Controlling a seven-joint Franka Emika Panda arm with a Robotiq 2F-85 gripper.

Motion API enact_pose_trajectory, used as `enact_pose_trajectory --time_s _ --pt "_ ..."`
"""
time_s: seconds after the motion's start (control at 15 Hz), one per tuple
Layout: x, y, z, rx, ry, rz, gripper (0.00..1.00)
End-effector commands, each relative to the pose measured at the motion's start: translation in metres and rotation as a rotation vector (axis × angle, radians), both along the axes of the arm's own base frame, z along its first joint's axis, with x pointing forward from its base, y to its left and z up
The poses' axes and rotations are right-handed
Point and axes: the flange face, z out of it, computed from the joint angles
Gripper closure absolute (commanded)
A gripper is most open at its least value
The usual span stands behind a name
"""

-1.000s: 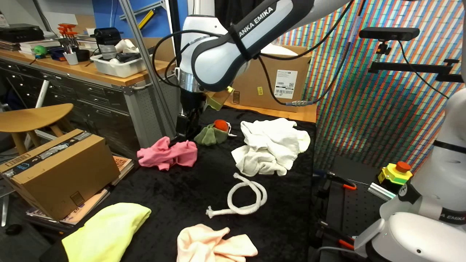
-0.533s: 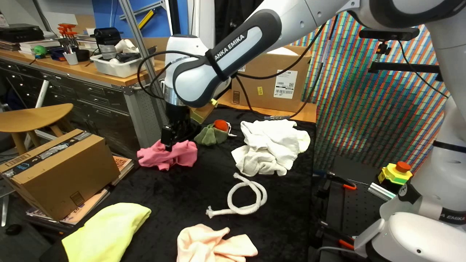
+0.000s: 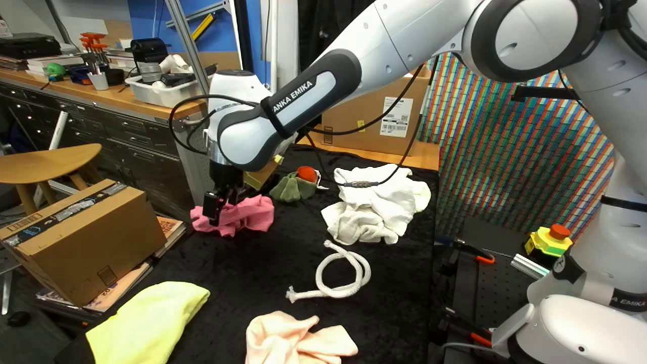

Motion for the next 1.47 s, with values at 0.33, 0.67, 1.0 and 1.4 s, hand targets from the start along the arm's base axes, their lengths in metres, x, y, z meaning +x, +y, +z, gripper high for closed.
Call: enact_pose_trajectory --time_s 0.33,0.67,1.0,1.4 --pt "0.034 -0.005 -0.022 -0.043 -0.034 0.016 0.00" --pt "0.043 -0.014 -0.030 -0.073 -0.043 0.012 0.00" --pt "0.045 -0.017 -0.036 -0.082 -0.018 0.018 0.43" --pt "0.043 -0.020 -0.035 -0.087 0.049 0.034 0.92"
